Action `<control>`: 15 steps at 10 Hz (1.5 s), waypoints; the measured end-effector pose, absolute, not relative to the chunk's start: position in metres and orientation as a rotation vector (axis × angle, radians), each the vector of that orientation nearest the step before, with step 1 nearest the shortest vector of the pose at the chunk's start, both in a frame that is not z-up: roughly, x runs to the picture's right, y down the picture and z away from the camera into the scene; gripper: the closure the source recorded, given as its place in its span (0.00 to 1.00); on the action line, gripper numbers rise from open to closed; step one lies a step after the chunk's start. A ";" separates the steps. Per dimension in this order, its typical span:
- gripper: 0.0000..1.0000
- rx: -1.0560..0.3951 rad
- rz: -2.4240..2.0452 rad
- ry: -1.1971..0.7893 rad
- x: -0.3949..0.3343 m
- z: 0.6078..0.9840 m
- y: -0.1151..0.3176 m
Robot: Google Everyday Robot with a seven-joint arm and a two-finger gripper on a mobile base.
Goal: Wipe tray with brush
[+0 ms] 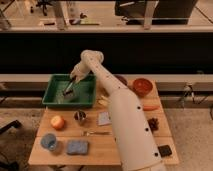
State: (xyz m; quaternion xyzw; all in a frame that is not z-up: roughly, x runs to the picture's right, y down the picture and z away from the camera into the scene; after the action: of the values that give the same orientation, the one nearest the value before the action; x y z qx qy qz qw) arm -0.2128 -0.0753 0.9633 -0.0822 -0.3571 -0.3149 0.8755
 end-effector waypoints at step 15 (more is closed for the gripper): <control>1.00 -0.082 -0.737 -0.576 -0.149 0.977 -0.090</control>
State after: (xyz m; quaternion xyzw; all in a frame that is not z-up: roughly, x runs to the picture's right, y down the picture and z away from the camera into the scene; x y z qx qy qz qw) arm -0.1487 -0.0897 0.9766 -0.0393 -0.2773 -0.3550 0.8919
